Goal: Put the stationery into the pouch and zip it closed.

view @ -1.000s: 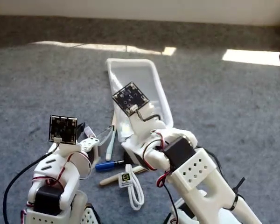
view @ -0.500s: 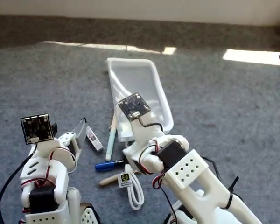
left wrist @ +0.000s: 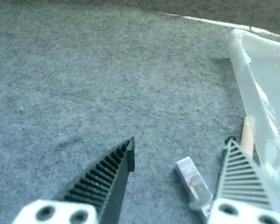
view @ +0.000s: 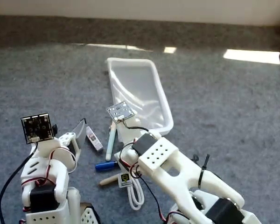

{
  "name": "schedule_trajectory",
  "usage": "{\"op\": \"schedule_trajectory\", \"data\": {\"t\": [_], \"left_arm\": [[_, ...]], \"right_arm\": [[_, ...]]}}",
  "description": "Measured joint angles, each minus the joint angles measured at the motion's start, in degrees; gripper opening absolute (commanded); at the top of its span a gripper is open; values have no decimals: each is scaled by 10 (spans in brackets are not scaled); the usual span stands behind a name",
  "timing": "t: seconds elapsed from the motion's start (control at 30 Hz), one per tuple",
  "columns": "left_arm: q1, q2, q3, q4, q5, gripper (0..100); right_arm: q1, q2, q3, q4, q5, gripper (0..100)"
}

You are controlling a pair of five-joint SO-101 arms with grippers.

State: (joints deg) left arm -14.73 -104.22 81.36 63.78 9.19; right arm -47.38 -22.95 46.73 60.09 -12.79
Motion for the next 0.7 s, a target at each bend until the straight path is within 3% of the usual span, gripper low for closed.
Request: {"op": "schedule_trajectory", "data": {"t": [0.7], "left_arm": [[0, 0, 0, 0, 0, 284]], "right_arm": [[-24, 71, -1, -70, -38, 180]]}}
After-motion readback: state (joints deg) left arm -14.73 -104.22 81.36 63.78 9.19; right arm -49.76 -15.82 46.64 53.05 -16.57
